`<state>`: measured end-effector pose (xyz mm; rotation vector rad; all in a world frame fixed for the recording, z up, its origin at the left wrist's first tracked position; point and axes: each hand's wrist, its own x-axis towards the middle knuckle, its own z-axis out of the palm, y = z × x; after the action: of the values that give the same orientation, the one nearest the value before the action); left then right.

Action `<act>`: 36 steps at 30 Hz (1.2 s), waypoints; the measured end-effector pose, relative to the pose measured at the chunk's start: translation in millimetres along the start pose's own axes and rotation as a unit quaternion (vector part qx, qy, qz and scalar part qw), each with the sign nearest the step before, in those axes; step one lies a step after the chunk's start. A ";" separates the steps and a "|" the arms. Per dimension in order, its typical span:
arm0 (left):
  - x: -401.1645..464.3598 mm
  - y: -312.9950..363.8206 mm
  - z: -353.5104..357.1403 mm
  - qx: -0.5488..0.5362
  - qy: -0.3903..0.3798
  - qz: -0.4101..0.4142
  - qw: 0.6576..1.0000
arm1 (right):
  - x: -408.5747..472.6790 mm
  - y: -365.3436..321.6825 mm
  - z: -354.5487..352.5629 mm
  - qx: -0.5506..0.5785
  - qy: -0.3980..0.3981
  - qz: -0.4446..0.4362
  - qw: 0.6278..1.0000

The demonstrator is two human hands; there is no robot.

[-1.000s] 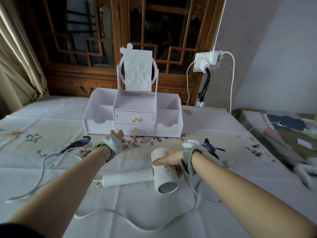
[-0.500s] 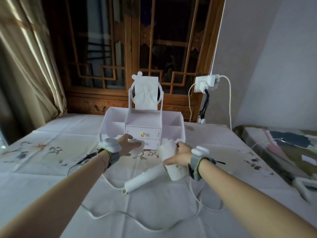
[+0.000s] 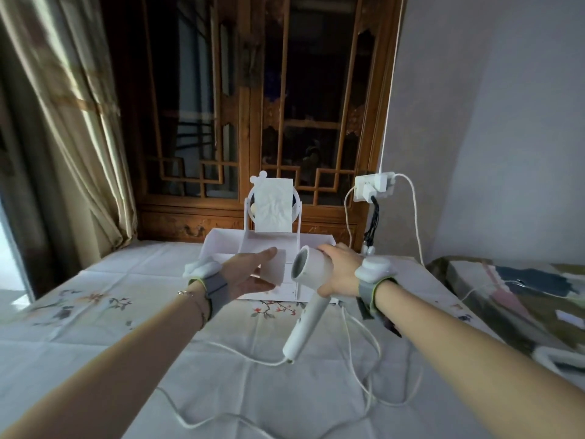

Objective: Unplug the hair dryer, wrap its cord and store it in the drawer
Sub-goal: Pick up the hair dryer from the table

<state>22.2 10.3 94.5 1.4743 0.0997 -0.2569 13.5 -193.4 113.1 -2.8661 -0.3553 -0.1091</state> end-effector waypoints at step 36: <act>-4.7 -22.2 -15.0 0.135 -0.003 -0.003 0.991 | 14.3 -6.4 19.6 0.087 -0.029 -0.074 0.993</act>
<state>13.8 24.0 72.5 1.7419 0.0649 -0.2881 26.6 -179.1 97.2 -2.6725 -0.5612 -0.0218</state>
